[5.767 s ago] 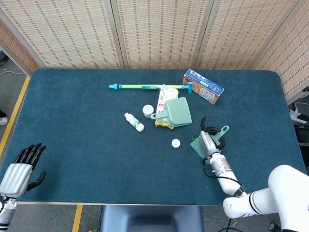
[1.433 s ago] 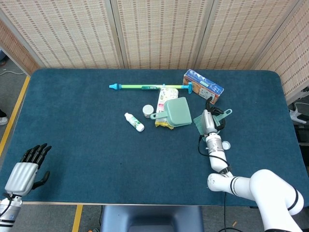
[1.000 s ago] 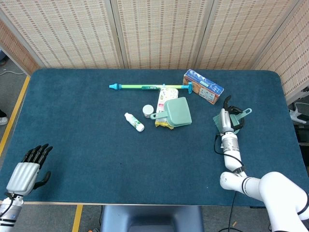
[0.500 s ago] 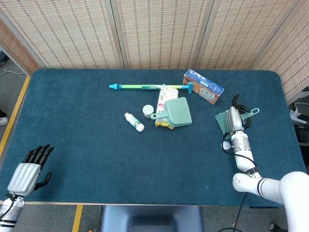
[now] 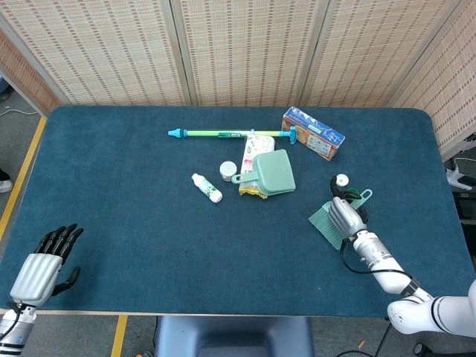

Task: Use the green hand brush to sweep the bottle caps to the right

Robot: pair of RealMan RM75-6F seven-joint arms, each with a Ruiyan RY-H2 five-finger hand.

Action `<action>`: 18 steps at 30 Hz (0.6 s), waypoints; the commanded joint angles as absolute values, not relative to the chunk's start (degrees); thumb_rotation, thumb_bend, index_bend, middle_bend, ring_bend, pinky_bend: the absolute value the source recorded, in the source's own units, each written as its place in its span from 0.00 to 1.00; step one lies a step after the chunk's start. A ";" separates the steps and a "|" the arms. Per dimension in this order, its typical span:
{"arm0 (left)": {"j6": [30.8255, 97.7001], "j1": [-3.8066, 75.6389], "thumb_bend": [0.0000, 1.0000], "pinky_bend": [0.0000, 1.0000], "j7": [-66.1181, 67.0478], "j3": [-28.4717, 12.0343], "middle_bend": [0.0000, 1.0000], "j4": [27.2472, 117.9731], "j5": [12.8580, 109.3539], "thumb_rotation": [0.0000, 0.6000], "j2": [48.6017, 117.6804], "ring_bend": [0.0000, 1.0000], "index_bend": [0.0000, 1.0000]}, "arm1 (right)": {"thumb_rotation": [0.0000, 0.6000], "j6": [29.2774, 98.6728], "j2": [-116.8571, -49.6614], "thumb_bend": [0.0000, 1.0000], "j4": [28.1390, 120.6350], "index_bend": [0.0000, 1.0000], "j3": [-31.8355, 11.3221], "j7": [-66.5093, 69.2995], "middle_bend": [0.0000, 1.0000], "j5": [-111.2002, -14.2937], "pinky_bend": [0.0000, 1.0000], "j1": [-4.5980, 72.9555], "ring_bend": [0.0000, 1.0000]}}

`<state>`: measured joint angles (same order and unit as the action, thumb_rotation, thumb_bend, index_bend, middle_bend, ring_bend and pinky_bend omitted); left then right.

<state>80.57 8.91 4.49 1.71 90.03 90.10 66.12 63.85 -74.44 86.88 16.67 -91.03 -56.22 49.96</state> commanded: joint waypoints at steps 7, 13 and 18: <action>79.45 9.40 0.42 0.10 4.99 1.41 0.00 89.51 89.42 1.00 66.72 0.00 0.00 | 1.00 61.38 -76.35 0.37 80.23 0.90 18.45 -93.39 0.84 -57.70 0.12 47.90 0.57; 79.11 9.51 0.42 0.10 5.64 1.33 0.00 89.49 89.09 1.00 67.05 0.00 0.00 | 1.00 60.89 -77.28 0.37 75.67 0.90 18.17 -94.77 0.84 -58.06 0.12 46.86 0.57; 78.65 9.61 0.42 0.10 6.14 1.35 0.00 89.35 88.73 1.00 67.34 0.00 0.00 | 1.00 60.76 -78.24 0.37 72.01 0.91 17.23 -95.89 0.84 -57.45 0.12 45.98 0.57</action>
